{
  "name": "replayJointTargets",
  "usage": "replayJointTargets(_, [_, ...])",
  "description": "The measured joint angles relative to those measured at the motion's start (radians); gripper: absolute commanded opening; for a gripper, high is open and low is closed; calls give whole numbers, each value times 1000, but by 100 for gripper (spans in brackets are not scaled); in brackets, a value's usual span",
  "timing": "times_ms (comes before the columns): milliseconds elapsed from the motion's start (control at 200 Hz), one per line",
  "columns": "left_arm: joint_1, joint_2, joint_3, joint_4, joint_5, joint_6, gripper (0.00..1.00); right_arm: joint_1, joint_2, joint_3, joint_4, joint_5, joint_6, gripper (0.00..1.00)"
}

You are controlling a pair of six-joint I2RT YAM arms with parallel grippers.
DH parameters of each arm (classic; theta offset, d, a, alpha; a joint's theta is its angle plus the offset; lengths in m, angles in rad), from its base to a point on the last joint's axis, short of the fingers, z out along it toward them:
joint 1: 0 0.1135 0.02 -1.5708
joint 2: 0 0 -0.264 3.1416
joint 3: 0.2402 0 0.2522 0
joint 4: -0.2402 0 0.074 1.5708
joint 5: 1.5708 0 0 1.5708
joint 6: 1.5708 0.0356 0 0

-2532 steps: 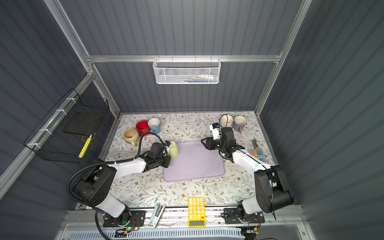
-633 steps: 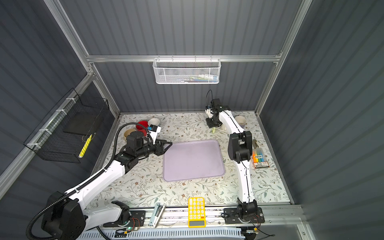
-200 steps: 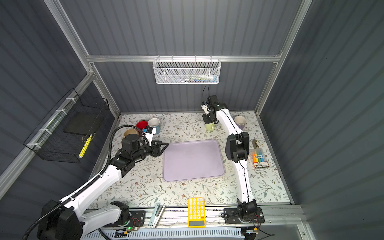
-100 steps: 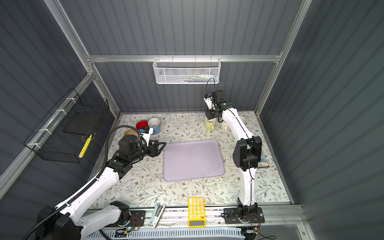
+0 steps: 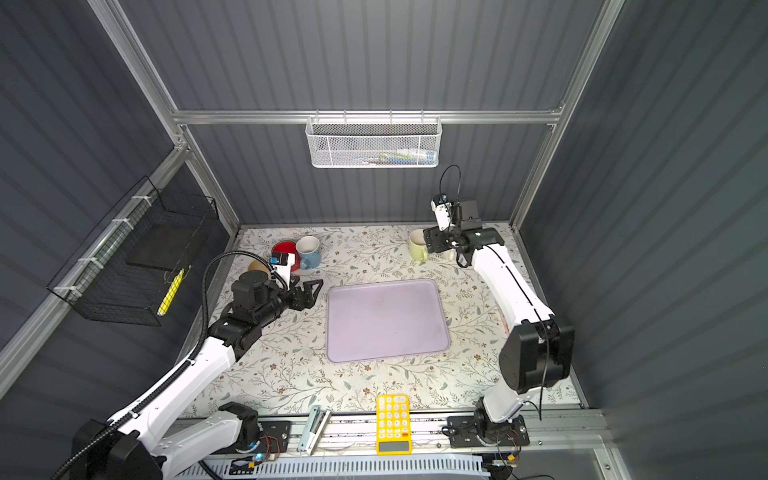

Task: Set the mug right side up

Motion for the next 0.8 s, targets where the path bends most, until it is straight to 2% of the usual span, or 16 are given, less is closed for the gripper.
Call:
replayJointTargets(140, [24,-7,-22,28,-60,5,100,-22,-136,-167,92,48,29,99])
replayJointTargets(445, [87,-11,-125,123,-205,3,100,-83,-441,-594,337,237,133,99])
replayJointTargets(640, [133,58,-179,217,-303,-15,100,-105,-628,-863,517,465,213,99])
replayJointTargets(800, [164,117,-237,294,-397,-19,100,-124,-704,-1061,669,552,253,99])
